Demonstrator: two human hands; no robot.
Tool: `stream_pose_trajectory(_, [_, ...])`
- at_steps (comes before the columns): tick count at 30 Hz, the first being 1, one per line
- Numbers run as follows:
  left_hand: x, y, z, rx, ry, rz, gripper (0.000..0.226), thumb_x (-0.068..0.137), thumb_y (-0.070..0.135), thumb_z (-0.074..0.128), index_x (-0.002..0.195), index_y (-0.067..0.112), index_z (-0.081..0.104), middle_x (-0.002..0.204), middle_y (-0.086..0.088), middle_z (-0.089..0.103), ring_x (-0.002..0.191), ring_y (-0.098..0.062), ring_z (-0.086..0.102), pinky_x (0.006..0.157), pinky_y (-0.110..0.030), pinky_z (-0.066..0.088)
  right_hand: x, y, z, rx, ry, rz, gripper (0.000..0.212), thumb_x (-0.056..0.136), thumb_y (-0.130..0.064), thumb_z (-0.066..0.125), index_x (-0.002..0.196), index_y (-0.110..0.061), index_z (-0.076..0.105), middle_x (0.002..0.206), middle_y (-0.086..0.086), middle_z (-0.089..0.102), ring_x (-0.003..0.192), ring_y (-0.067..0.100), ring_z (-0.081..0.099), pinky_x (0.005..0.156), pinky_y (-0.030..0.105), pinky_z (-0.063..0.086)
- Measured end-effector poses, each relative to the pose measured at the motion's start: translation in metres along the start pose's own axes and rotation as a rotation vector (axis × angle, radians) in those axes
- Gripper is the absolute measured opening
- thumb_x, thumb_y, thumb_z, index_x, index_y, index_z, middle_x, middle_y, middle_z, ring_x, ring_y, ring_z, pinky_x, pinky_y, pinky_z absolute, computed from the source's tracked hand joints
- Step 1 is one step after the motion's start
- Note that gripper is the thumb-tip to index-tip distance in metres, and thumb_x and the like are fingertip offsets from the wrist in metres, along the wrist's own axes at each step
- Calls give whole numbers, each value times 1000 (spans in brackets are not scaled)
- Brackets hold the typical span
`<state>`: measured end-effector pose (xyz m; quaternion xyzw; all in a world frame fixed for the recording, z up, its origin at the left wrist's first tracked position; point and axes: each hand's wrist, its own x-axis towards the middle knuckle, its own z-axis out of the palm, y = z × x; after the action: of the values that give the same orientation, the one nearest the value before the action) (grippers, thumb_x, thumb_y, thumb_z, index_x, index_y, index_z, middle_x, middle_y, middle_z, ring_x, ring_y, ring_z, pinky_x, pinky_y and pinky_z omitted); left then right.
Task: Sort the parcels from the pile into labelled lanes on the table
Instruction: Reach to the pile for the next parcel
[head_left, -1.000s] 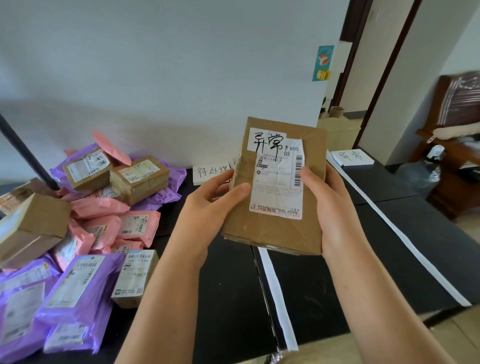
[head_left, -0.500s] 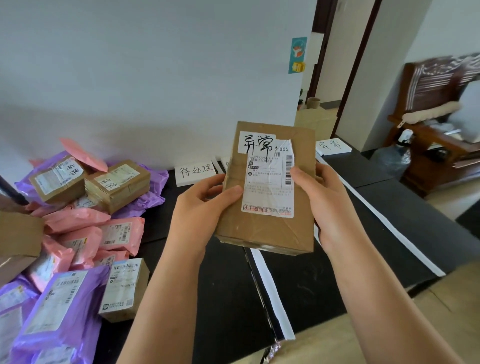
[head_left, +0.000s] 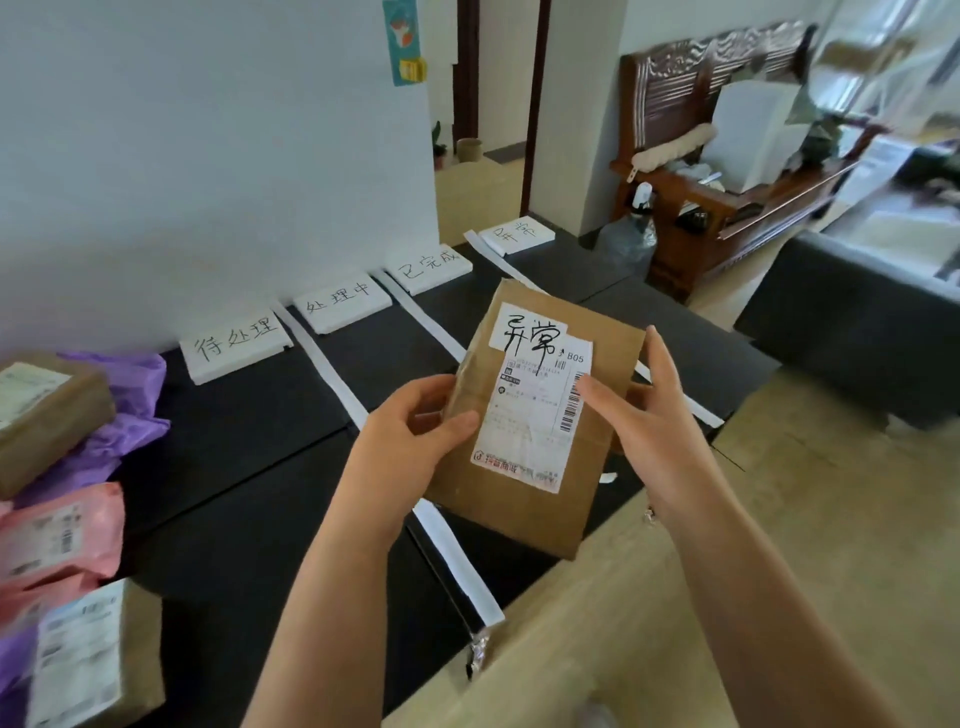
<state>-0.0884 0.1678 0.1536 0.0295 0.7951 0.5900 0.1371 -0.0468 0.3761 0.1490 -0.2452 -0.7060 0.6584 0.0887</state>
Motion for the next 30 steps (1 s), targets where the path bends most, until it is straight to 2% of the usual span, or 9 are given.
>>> stream_pose_trajectory(4, [15, 12, 49, 94, -42, 28, 33, 91, 35, 67, 120, 46, 54, 116, 21, 61, 111, -8, 58, 92, -38, 53, 22, 11, -49, -21, 69, -7, 73, 88, -36, 73, 147, -38, 30, 111, -9, 67, 98, 12, 68, 82, 42, 59])
stream_pose_trajectory(7, [30, 28, 94, 122, -46, 56, 38, 92, 31, 66, 124, 47, 54, 119, 21, 61, 116, -9, 56, 92, -35, 49, 44, 16, -92, 19, 85, -3, 62, 86, -35, 75, 135, -36, 36, 110, -5, 66, 91, 13, 71, 77, 39, 62])
stream_pose_trajectory(9, [39, 39, 128, 131, -45, 68, 41, 93, 30, 65, 129, 45, 53, 122, 19, 59, 119, -11, 54, 91, -34, 46, 60, 19, -122, 17, 110, -12, 64, 83, -37, 77, 133, -39, 36, 115, -4, 64, 94, 15, 71, 80, 43, 62])
stream_pose_trajectory(13, [52, 58, 192, 125, -30, 81, 45, 94, 31, 63, 137, 42, 51, 122, 21, 57, 109, -3, 52, 83, -23, 41, 92, 22, -177, 15, 147, -34, 64, 80, -39, 79, 131, -41, 40, 116, -4, 65, 98, 16, 70, 82, 45, 61])
stream_pose_trajectory(16, [61, 68, 225, 116, 41, 79, 49, 91, 29, 68, 136, 37, 52, 119, 23, 53, 110, 0, 48, 88, -22, 42, 111, 22, -207, 50, 160, -29, 60, 82, -35, 80, 127, -39, 41, 113, -2, 66, 95, 16, 71, 77, 42, 62])
stream_pose_trajectory(19, [77, 72, 246, 37, 184, 2, 70, 80, 33, 79, 142, 35, 45, 139, 10, 48, 126, -12, 45, 90, -31, 43, 129, 21, -226, 163, 187, -12, 57, 84, -30, 78, 128, -32, 41, 112, 3, 67, 92, 16, 73, 71, 37, 63])
stream_pose_trajectory(23, [107, 72, 270, -147, 242, -120, 75, 79, 25, 81, 143, 26, 42, 126, 6, 54, 95, -5, 53, 72, -19, 40, 163, 22, -232, 225, 213, -1, 57, 86, -29, 76, 129, -33, 39, 110, 0, 65, 95, 17, 72, 74, 36, 63])
stream_pose_trajectory(25, [126, 71, 283, -190, 242, -160, 72, 80, 23, 80, 141, 23, 43, 118, 8, 58, 90, -4, 54, 67, -17, 40, 186, 22, -232, 186, 222, -14, 57, 86, -31, 76, 128, -36, 38, 113, -1, 64, 98, 18, 71, 77, 39, 63])
stream_pose_trajectory(30, [193, 73, 297, -360, 258, -275, 57, 80, 14, 79, 128, 23, 49, 115, 3, 62, 107, -19, 62, 90, -38, 55, 250, 18, -230, 119, 247, 12, 54, 85, -33, 76, 123, -37, 37, 118, 2, 61, 96, 17, 71, 73, 34, 63])
